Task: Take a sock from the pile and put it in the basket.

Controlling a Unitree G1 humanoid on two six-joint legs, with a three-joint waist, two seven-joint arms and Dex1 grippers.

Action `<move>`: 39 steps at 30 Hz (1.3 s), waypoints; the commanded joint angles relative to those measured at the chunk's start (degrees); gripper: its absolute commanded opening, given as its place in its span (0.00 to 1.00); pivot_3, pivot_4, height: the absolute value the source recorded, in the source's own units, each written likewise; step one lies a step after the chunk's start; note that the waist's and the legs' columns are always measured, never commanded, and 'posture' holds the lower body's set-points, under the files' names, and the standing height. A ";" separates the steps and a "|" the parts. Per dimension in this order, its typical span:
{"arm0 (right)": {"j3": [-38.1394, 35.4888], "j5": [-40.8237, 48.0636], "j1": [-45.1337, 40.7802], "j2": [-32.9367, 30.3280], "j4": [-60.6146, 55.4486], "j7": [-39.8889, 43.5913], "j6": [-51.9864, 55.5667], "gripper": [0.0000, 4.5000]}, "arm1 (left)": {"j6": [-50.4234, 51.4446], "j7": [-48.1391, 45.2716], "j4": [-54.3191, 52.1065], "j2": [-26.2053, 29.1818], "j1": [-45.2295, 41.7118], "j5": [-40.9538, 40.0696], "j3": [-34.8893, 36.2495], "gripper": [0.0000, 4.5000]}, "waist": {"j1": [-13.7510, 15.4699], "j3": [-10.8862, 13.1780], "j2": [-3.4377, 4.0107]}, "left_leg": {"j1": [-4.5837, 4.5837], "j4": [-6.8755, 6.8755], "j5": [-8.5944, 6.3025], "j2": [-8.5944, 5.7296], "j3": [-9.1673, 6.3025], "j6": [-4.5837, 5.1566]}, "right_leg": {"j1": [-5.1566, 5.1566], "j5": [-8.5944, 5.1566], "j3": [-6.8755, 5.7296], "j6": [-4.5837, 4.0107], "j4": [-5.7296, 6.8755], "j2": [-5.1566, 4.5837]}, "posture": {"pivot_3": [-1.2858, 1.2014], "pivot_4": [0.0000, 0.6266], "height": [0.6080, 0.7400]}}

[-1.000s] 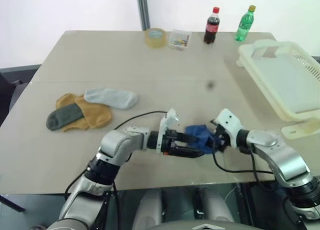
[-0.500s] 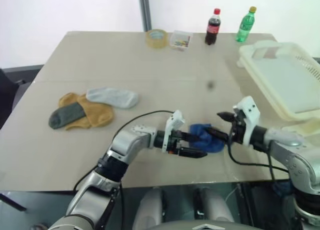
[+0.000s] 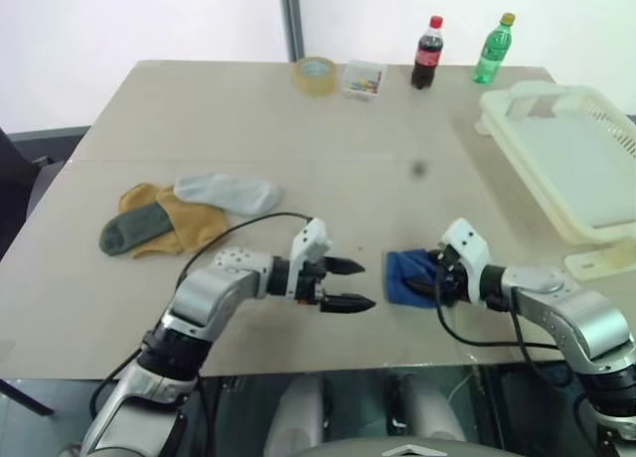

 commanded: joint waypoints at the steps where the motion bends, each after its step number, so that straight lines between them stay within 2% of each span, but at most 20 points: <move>1: 3.87 -2.75 0.81 -1.10 3.88 1.03 -0.17 0.41 | -3.10 0.11 -3.99 -1.37 -0.09 -1.73 2.41 0.95 | -0.04 -0.01 -0.01 | 0.01 0.00 0.00 0.00 0.01 0.00 | 0.02 0.00 0.00 0.00 0.00 -0.01 | 0.52 0.24 1.00; 2: 3.42 -2.47 0.41 -0.89 4.10 1.11 -0.30 0.27 | -3.53 0.86 -4.30 -2.39 -0.16 -2.29 2.93 0.95 | -0.05 -0.01 -0.01 | 0.02 0.00 0.00 0.00 0.01 0.00 | 0.02 0.00 0.00 0.00 0.00 -0.01 | 0.52 0.24 1.00; 3: 2.27 -1.91 0.09 -0.51 4.33 1.02 -0.45 0.24 | -4.25 1.51 -4.65 -3.29 -0.16 -2.34 3.10 0.95 | -0.07 -0.01 -0.01 | 0.02 0.00 0.00 0.00 0.01 0.00 | 0.02 0.00 0.01 0.00 0.00 -0.01 | 0.52 0.24 1.00; 4: 1.46 -1.55 -0.09 -0.27 4.50 0.96 -0.57 0.13 | -4.79 1.85 -4.88 -3.83 -0.11 -2.13 3.14 0.95 | -0.10 -0.02 -0.02 | 0.04 0.00 0.00 0.00 0.01 0.00 | 0.03 0.01 0.01 0.00 0.00 -0.01 | 0.52 0.24 1.00; 6: -4.57 2.28 -1.21 3.28 5.32 -0.69 0.06 0.02 | -6.37 3.69 -5.23 -5.79 -0.01 -1.30 3.34 0.95 | -0.11 -0.02 -0.02 | 0.06 0.00 0.00 0.01 0.02 0.00 | 0.04 0.01 0.01 0.00 0.02 0.01 | 0.52 0.24 1.00; 10: -20.68 9.24 -9.69 9.94 10.22 -7.93 -0.03 0.00 | -10.09 8.69 -4.81 -10.43 -0.95 0.72 3.39 0.95 | -0.12 0.05 0.06 | 0.05 0.02 0.01 0.03 0.01 0.00 | 0.04 0.02 0.02 0.00 0.04 0.07 | 0.52 0.24 1.00; 14: -32.30 9.42 -25.38 8.96 24.03 -17.09 -2.98 0.00 | -14.31 14.25 -3.14 -15.81 -2.90 3.52 3.12 0.95 | -0.15 0.32 0.41 | -0.06 0.19 0.01 -0.05 0.23 0.00 | -0.13 0.12 0.24 0.13 0.21 0.05 | 0.52 0.24 1.00; 17: -35.07 3.80 -37.78 4.86 42.16 -23.05 -10.35 0.00 | -15.98 16.80 -2.26 -18.91 -4.44 4.11 3.41 0.95 | -0.09 0.29 0.39 | -0.09 0.13 0.01 -0.12 0.26 0.01 | -0.14 0.12 0.22 0.13 0.16 0.14 | 0.52 0.24 1.00; 19: -34.35 -1.18 -46.23 1.92 58.76 -26.47 -18.86 0.00 | -17.22 18.00 -1.38 -20.46 -5.29 4.83 3.15 0.95 | -0.36 0.31 0.45 | -0.10 -0.01 0.01 -0.07 0.26 0.01 | -0.10 0.23 0.20 0.30 -0.05 0.25 | 0.52 0.24 1.00; 24: -33.16 -6.91 -56.52 0.05 86.40 -29.61 -32.42 0.00 | -20.14 20.12 0.90 -23.36 -6.70 6.56 2.72 0.95 | -1.38 0.45 0.67 | -0.11 -0.22 0.01 -0.15 0.85 0.02 | -0.18 0.27 0.47 0.37 -0.31 0.22 | 0.52 0.24 1.00; 26: -32.51 -8.79 -57.55 -0.11 92.15 -29.72 -35.50 0.23 | -20.86 21.01 1.66 -24.59 -7.32 6.97 2.85 0.95 | -1.55 0.45 0.67 | -0.10 -0.32 0.01 -0.13 0.90 0.02 | -0.19 0.27 0.48 0.38 -0.34 0.22 | 0.52 0.24 1.00; 28: -32.72 -9.46 -57.90 -0.37 95.20 -29.88 -37.15 0.41 | -21.49 21.49 2.09 -25.35 -7.55 7.33 2.70 0.95 | -1.59 0.46 0.69 | -0.09 -0.40 0.01 -0.12 0.92 0.01 | -0.21 0.27 0.48 0.38 -0.35 0.22 | 0.52 0.24 1.00; 29: -32.64 -9.90 -57.87 -0.47 96.10 -29.85 -37.69 0.53 | -21.68 21.79 2.27 -25.74 -7.64 7.46 2.72 0.95 | -1.60 0.47 0.71 | -0.09 -0.44 0.02 -0.11 0.96 0.00 | -0.27 0.27 0.53 0.38 -0.34 0.22 | 0.52 0.24 1.00; 32: -33.02 -10.09 -57.38 -0.75 97.07 -29.89 -37.76 0.75 | -22.14 22.03 2.78 -26.20 -7.81 7.61 2.85 0.95 | -1.66 0.49 0.74 | -0.09 -0.49 0.11 -0.10 0.94 -0.15 | -0.40 0.28 0.70 0.39 -0.29 0.22 | 0.52 0.24 1.00; 34: -32.75 -10.57 -56.86 -1.11 96.56 -29.73 -38.70 0.99 | -22.40 21.93 3.12 -26.10 -7.86 7.62 2.98 0.95 | -1.70 0.49 0.74 | -0.09 -0.49 0.11 -0.09 0.95 -0.15 | -0.42 0.29 0.74 0.40 -0.29 0.22 | 0.52 0.24 1.00; 37: -32.29 -10.50 -55.22 -1.70 92.06 -25.30 -40.94 0.99 | -21.60 21.85 3.14 -25.39 -7.49 7.29 3.40 0.95 | -1.67 0.49 0.74 | -0.07 -0.49 0.03 -0.09 0.97 -0.01 | -0.43 0.31 0.78 0.44 -0.29 0.22 | 0.52 0.24 1.00; 39: -31.72 -9.02 -51.16 -1.54 81.43 -19.42 -40.50 0.99 | -20.43 22.02 2.31 -24.11 -6.33 6.93 3.98 0.95 | -1.66 0.49 0.76 | -0.07 -0.48 0.02 -0.09 0.96 0.00 | -0.43 0.31 0.80 0.45 -0.28 0.22 | 0.52 0.24 1.00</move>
